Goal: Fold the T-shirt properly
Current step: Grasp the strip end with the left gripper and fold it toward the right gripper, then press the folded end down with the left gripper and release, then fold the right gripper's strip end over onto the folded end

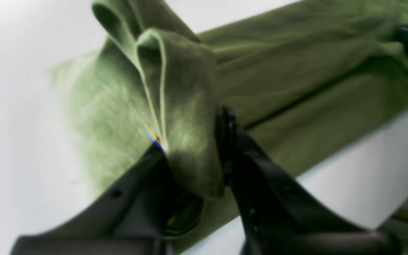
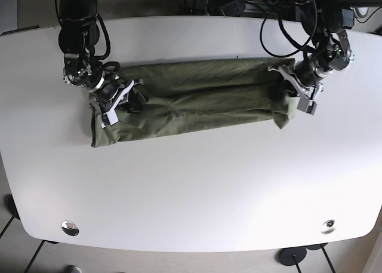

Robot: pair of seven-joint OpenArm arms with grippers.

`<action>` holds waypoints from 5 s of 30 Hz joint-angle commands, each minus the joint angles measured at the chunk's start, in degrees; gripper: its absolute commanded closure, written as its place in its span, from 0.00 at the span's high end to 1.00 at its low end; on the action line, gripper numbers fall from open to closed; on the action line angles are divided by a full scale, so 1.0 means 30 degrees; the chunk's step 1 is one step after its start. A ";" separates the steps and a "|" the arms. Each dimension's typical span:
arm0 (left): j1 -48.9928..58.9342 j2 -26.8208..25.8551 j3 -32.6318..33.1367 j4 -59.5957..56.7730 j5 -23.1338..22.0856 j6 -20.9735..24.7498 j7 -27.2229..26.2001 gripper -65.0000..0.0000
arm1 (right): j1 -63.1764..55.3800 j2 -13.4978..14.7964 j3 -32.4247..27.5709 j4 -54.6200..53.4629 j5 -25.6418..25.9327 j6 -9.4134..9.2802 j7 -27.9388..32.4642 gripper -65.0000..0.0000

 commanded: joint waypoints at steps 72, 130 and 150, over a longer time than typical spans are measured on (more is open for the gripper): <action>-0.2236 -0.2660 0.3775 -0.4542 0.2852 -0.0033 -0.3429 0.16 | 0.1252 -0.0857 0.9145 -0.2566 0.7985 0.0080 -1.0253 0.90; -0.3086 -0.0286 0.3394 -0.3516 0.2735 -0.0033 -0.3341 0.16 | 0.4065 -0.6102 -0.9082 0.5522 -0.2154 -0.1034 -0.7352 0.95; 0.0782 -0.3070 0.0610 0.3693 0.1826 -0.0033 -0.3400 0.16 | 0.3684 -0.5897 -0.2841 0.6665 -0.2213 -0.0888 -0.6708 0.71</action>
